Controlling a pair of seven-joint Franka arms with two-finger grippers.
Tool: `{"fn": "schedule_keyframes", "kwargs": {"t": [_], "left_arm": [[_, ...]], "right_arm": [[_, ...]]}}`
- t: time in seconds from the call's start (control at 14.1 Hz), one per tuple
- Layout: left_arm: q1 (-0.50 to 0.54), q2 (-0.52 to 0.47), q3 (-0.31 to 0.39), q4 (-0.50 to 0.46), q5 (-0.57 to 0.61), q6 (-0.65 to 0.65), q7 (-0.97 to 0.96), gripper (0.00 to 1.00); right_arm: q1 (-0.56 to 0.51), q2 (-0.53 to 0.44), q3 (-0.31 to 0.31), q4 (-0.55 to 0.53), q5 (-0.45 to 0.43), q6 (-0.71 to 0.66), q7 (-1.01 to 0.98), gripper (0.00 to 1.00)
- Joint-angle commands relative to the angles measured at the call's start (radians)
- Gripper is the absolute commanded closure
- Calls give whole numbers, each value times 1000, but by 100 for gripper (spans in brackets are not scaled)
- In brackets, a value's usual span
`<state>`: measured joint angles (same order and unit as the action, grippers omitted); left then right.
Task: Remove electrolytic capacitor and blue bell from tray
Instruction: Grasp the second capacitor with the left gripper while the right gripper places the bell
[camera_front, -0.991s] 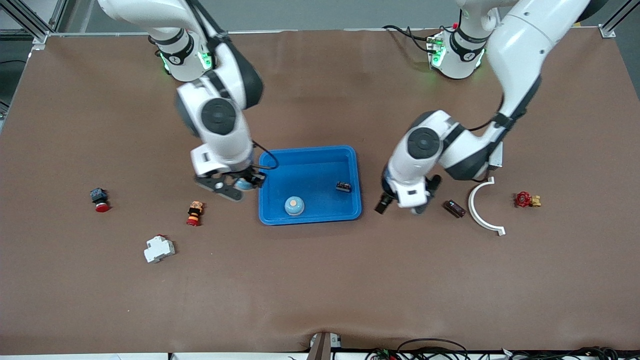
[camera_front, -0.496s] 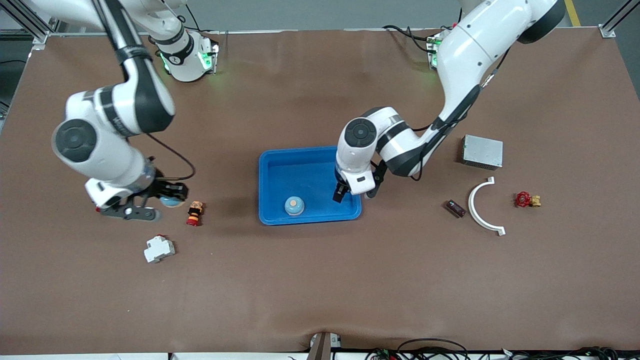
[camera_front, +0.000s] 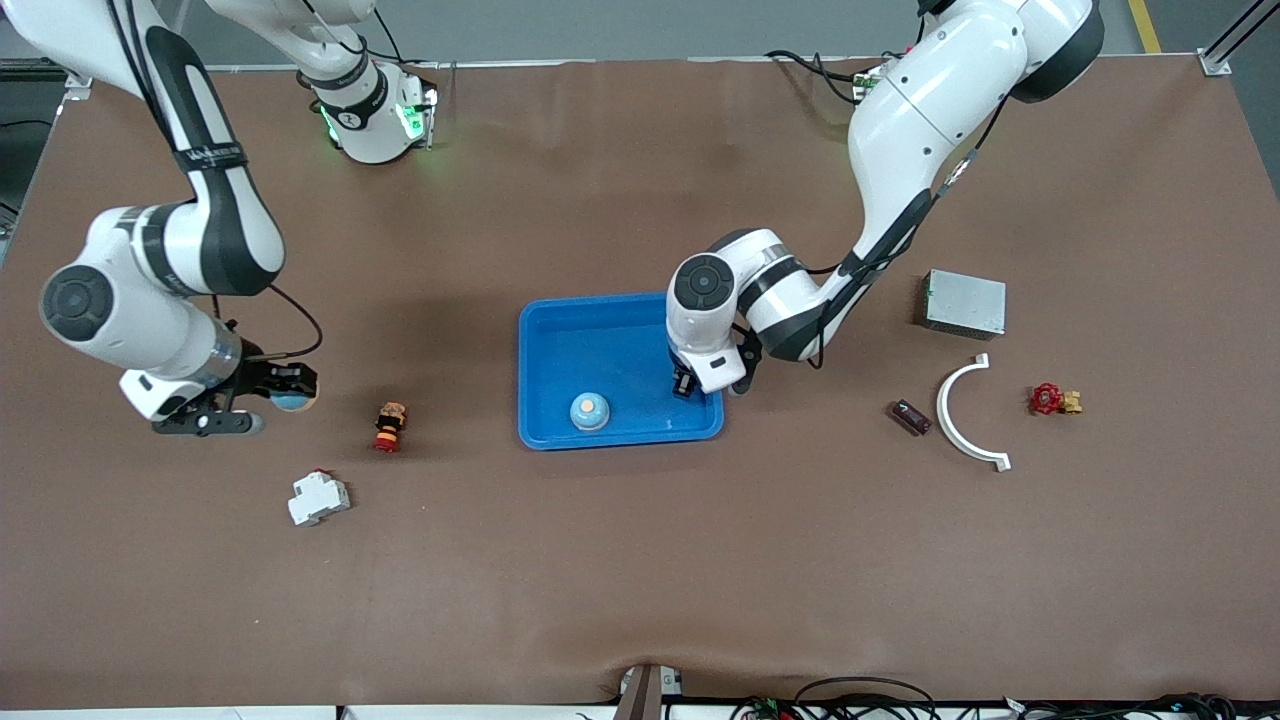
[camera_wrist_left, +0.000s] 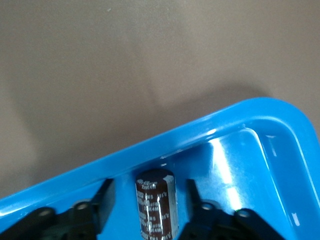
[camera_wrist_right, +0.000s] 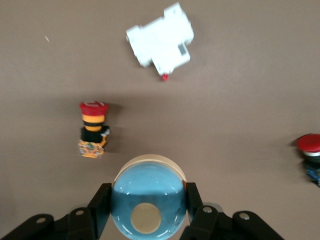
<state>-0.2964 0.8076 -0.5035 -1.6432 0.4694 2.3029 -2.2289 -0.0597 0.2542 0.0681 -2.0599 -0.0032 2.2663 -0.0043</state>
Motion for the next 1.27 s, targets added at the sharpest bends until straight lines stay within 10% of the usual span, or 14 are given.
{"fn": "schedule_keyframes", "kwargs": {"t": [0.0, 0.21, 0.64, 1.2], "left_arm": [[-26, 5, 17, 22, -14, -11, -12, 55], [-26, 1, 17, 61, -14, -11, -12, 100], [64, -168, -3, 62, -14, -149, 38, 100], [509, -261, -204, 2, -35, -362, 530, 100]], "right_arm": [[-63, -49, 19, -146, 22, 140, -80, 100], [-84, -26, 18, -209, 22, 263, -112, 100], [-137, 45, 18, -261, 22, 392, -177, 100], [-104, 105, 18, -260, 22, 452, -166, 100]]}}
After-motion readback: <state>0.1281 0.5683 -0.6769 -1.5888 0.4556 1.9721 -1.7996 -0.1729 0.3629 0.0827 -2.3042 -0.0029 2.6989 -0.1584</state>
